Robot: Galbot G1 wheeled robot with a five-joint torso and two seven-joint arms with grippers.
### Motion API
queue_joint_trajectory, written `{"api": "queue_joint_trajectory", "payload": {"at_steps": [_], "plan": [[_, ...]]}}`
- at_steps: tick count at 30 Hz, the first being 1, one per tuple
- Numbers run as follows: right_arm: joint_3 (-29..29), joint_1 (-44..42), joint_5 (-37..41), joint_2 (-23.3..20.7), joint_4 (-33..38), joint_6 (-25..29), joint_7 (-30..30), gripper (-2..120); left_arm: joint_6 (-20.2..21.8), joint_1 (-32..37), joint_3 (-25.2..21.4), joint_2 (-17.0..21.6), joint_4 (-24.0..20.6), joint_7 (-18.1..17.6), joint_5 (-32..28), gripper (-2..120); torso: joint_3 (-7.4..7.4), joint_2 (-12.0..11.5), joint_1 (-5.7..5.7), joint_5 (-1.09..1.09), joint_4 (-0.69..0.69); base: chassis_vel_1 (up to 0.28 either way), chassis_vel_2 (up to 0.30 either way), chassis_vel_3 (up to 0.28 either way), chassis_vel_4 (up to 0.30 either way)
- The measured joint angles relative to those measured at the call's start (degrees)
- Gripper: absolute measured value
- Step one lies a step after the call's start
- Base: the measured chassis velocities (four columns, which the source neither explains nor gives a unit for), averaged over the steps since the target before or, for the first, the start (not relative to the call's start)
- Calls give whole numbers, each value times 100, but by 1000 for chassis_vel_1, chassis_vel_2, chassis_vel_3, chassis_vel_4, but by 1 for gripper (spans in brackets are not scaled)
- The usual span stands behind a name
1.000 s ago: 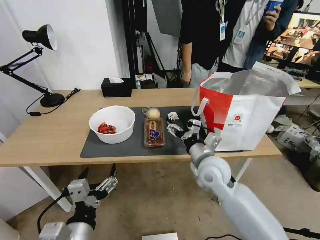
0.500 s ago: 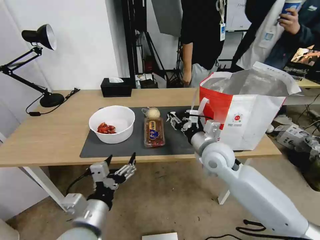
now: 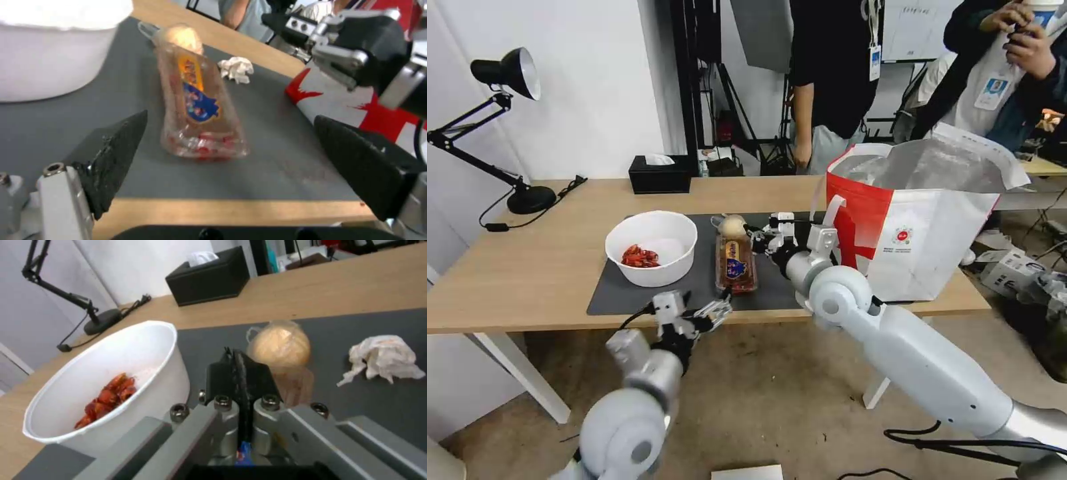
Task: Pick up the trash from the table and place it into the takeout bag.
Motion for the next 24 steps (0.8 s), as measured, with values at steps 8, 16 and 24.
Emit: {"api": "queue_joint_trajectory", "payload": {"at_steps": [8, 16, 24], "plan": [[-39, 169, 449, -147, -203, -302, -219, 0, 76, -1096, 366, -17, 856, -324, -569, 100, 0, 0, 0, 0, 0, 0, 0, 0, 0], [-140, 392, 903, -158, -513, -731, -325, 0, 116, -1718, 533, -86, 1487, -408, -727, 100, 0, 0, 0, -1, 0, 0, 0, 0, 0], [-121, 591, 1186, 243, -1069, -998, -174, 0, 136, -1818, 549, -42, 1653, -385, -698, 100, 0, 0, 0, 0, 2, 0, 0, 0, 0]]}}
